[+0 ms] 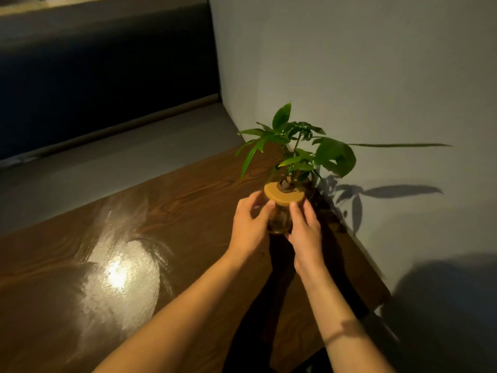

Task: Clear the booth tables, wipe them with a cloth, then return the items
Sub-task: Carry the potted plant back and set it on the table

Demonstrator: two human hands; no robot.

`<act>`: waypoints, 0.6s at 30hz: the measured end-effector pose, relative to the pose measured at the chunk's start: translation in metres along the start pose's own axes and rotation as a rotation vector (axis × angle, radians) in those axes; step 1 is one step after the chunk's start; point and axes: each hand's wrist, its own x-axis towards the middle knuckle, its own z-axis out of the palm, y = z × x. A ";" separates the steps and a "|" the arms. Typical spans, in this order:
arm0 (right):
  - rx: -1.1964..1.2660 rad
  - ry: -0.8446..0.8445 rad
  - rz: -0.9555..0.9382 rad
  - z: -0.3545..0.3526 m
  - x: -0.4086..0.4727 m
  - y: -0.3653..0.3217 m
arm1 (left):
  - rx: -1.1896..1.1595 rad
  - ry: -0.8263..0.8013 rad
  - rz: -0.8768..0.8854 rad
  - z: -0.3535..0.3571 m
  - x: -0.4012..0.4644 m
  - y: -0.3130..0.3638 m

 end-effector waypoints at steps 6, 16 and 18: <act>-0.068 -0.008 -0.062 0.004 0.081 -0.004 | -0.142 0.021 -0.088 0.037 0.067 -0.009; -0.192 -0.014 -0.053 0.011 0.152 0.003 | -0.341 -0.025 -0.230 0.064 0.125 -0.024; -0.186 -0.032 -0.037 0.013 0.162 0.004 | -0.319 -0.012 -0.229 0.069 0.133 -0.022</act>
